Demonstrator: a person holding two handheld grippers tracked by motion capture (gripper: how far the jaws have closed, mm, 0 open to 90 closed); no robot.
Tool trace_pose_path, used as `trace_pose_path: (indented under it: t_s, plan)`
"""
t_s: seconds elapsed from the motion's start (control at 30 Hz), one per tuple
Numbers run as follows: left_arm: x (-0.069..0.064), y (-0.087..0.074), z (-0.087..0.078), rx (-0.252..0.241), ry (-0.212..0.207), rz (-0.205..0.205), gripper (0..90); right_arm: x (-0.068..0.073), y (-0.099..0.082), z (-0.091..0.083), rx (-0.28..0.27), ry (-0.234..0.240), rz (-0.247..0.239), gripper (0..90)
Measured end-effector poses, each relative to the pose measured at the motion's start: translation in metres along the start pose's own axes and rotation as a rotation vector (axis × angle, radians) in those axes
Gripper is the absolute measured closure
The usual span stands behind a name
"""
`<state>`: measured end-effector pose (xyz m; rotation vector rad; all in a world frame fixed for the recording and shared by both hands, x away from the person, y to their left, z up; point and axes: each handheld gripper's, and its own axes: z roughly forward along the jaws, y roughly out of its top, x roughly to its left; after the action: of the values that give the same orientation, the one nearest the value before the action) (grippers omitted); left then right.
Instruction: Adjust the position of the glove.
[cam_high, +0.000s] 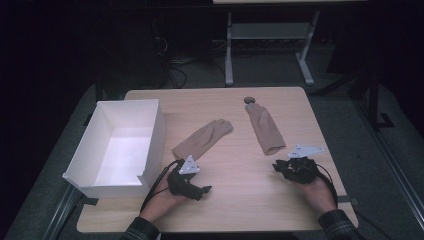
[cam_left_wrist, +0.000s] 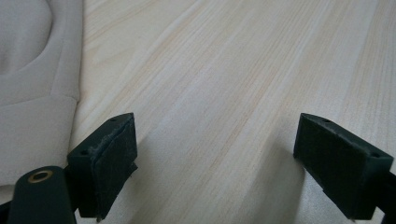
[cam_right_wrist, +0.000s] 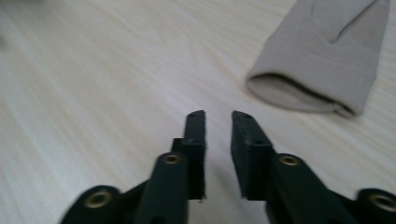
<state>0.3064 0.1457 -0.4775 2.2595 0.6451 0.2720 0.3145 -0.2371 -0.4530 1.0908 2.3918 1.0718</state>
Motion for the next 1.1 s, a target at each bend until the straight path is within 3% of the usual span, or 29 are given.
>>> trace_pose_path:
  t_s: [0.2,0.5,0.8,1.1]
  plan:
    - [-0.001,0.0,0.0,0.001,-0.006,0.007,12.7,-0.012,0.017,0.013,-0.006,0.015,0.003,89.7]
    - [0.001,0.001,0.001,0.006,-0.02,0.019,12.5,-0.032,0.038,0.029,-0.023,-0.007,0.014,89.7]
    - [0.002,0.002,0.001,0.008,-0.026,0.028,12.7,-0.056,0.048,0.048,-0.037,-0.025,0.069,89.6]
    - [0.0,0.0,0.0,0.002,-0.027,0.021,12.7,-0.072,0.049,0.062,-0.031,-0.043,0.081,89.6]
